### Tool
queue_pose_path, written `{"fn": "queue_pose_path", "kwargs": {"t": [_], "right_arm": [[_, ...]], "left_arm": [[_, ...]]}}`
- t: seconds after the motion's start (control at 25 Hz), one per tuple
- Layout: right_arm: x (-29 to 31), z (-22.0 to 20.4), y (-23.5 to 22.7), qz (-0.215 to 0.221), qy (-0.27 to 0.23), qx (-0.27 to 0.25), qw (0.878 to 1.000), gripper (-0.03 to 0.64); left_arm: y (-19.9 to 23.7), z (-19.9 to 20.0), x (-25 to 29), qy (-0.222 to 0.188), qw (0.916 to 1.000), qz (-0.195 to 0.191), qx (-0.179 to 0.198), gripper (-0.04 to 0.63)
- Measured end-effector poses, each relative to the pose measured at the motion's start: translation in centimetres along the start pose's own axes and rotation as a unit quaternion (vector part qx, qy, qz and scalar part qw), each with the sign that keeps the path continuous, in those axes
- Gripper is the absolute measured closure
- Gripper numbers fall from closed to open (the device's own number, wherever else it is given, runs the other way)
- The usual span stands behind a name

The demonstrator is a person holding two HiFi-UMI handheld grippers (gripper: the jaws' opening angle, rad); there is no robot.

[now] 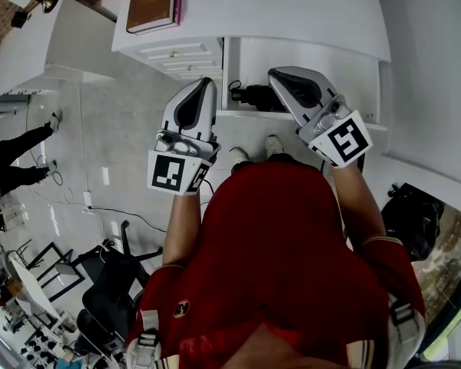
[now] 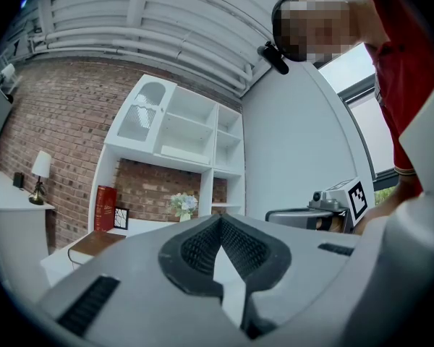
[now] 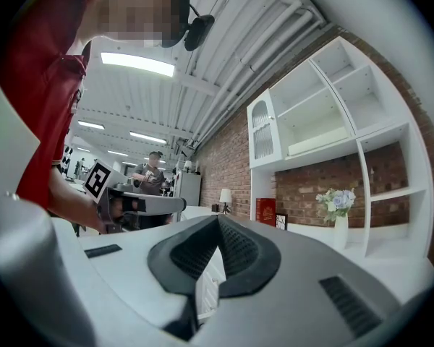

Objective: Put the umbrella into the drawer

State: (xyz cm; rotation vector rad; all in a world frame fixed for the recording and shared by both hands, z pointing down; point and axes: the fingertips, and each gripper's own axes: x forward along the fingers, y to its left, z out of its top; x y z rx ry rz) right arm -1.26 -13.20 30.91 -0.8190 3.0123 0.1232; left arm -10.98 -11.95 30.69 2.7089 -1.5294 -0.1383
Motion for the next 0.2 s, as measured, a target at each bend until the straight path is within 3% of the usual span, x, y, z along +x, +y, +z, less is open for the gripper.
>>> {"fn": "queue_pose_path", "kwargs": {"t": [0.2], "right_arm": [[0.03,-0.12,-0.33,-0.004,0.003,0.006,1.0,0.618]], "left_arm": [[0.17,-0.12,0.14,0.003,1.0,-0.002,-0.001,0.589]]}}
